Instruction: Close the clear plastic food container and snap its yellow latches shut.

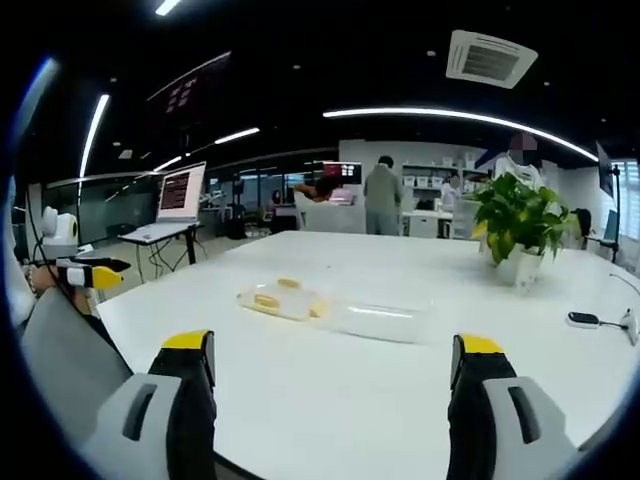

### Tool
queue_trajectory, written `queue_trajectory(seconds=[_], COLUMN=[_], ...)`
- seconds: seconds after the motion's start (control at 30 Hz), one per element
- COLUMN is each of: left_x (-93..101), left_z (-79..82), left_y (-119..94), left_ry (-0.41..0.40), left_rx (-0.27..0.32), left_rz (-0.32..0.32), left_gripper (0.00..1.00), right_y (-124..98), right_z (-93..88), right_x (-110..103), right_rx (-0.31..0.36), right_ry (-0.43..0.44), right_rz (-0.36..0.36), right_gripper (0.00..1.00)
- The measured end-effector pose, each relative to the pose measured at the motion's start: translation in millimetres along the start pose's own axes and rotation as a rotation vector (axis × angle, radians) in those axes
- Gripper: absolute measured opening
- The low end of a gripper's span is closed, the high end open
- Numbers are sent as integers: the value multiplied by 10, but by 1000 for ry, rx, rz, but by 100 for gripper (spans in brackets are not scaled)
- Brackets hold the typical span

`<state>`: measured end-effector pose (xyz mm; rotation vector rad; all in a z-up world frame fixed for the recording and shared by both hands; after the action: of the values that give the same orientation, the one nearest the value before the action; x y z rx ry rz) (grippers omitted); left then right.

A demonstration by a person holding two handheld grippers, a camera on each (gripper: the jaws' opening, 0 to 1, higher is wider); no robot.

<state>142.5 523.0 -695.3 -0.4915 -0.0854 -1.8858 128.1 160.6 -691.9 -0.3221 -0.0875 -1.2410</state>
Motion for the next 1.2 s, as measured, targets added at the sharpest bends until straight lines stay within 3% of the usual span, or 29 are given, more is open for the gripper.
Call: queue_trajectory(seconds=[0.93, 1.2], left_x=[-32, -26], left_z=[-27, -43], left_y=[3, 0], left_ry=[-13, 1], left_rx=[-15, -34], left_rz=[7, 11], left_gripper=[99, 98], right_y=[1, -6], right_z=[-19, -7], right_x=[10, 4], right_rx=[-7, 3], right_ry=[3, 10], right_rz=[4, 14], right_gripper=[90, 83])
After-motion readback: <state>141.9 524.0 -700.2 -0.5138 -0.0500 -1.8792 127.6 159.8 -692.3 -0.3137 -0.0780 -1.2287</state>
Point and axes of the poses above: the point that each gripper's makers call its tool centre point, and the gripper's own axes: y roughly forward along the fingers, x roughly to its right, z roughly out of its top, the point moved 5 cm from there along -y, roughly backward along the fingers, and after that the axes turned 15 degrees about -y, right-handed, at the moved point
